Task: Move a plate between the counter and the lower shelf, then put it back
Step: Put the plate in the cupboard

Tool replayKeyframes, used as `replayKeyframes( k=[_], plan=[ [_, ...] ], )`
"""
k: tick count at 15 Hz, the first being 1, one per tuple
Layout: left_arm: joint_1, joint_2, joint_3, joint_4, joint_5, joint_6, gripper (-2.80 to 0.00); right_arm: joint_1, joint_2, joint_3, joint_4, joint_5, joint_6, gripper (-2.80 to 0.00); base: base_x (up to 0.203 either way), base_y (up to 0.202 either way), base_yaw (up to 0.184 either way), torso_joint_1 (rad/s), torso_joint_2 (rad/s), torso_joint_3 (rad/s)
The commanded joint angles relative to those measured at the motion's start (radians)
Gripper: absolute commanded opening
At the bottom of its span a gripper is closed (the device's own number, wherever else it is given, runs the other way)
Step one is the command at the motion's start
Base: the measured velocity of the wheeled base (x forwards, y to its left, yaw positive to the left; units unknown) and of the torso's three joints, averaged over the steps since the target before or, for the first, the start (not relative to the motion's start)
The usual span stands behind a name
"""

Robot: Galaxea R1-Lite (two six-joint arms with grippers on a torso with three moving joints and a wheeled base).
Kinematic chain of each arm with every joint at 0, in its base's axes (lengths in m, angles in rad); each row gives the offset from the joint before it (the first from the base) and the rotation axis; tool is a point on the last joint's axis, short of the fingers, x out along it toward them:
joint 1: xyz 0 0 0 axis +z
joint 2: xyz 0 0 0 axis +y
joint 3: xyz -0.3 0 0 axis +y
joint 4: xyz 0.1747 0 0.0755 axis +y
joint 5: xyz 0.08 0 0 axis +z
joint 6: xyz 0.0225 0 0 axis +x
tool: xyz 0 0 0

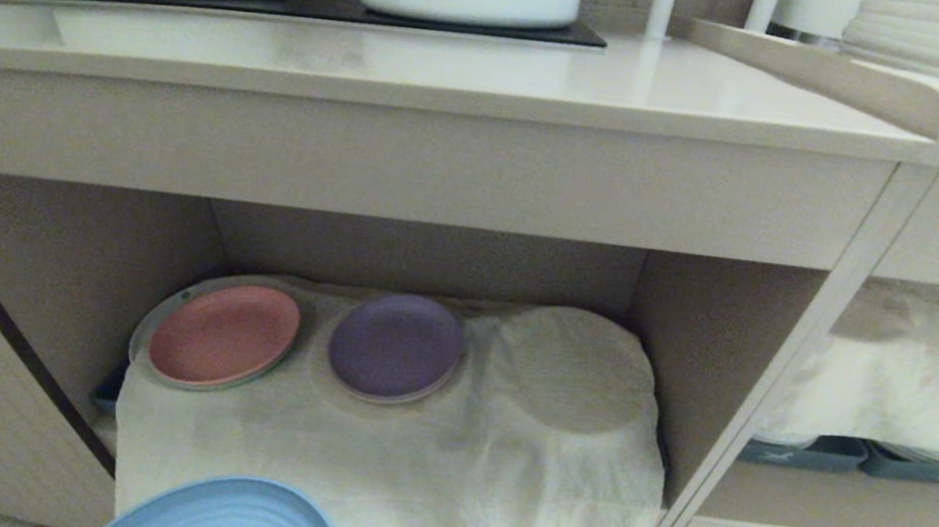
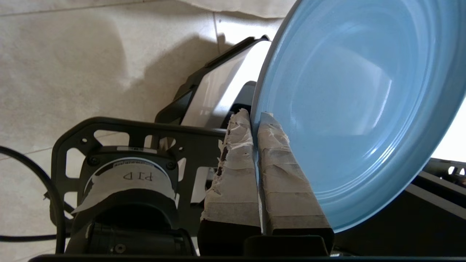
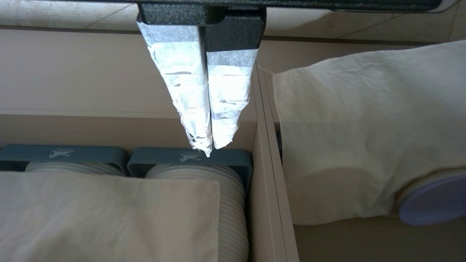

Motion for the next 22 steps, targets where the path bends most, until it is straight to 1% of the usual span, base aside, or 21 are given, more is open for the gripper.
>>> replayKeyframes(
  k=[1, 6, 22],
  plan=[
    [0.0, 0.002, 0.001, 0.003, -0.001, -0.003, -2.8, 0.0, 0.002, 0.0, 0.0, 0.0, 0.003, -2.8, 0.0, 0.0, 0.0, -0.076, 0.31, 0.214],
    [0.0, 0.002, 0.013, -0.001, -0.001, -0.002, -2.8, 0.0, 0.002, 0.0, 0.0, 0.0, 0.003, -2.8, 0.0, 0.0, 0.0, -0.015, 0.08, 0.059],
    [0.0, -0.013, 0.019, -0.003, 0.002, -0.002, -2.8, 0.0, 0.0, 0.0, -0.002, 0.0, 0.001, -2.8, 0.0, 0.0, 0.0, 0.0, 0.0, 0.0]
  ],
)
